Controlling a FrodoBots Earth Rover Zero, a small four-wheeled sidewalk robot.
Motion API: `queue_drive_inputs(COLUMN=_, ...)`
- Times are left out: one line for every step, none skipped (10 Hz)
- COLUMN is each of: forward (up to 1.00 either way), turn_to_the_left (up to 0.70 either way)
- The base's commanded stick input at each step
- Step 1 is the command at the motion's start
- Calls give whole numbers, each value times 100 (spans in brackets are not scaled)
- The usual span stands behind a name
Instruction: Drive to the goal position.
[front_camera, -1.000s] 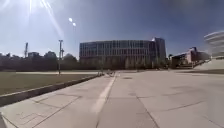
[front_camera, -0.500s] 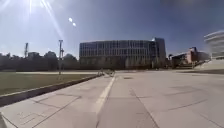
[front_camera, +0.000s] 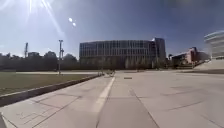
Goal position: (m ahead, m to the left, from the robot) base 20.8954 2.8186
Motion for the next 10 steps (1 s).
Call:
queue_drive_inputs(forward=6, turn_to_the_left=0)
queue_drive_inputs(forward=6, turn_to_the_left=0)
queue_drive_inputs(forward=6, turn_to_the_left=0)
queue_drive_inputs(forward=6, turn_to_the_left=0)
queue_drive_inputs(forward=6, turn_to_the_left=0)
queue_drive_inputs(forward=6, turn_to_the_left=0)
queue_drive_inputs(forward=6, turn_to_the_left=0)
queue_drive_inputs(forward=6, turn_to_the_left=0)
queue_drive_inputs(forward=6, turn_to_the_left=0)
queue_drive_inputs(forward=6, turn_to_the_left=0)
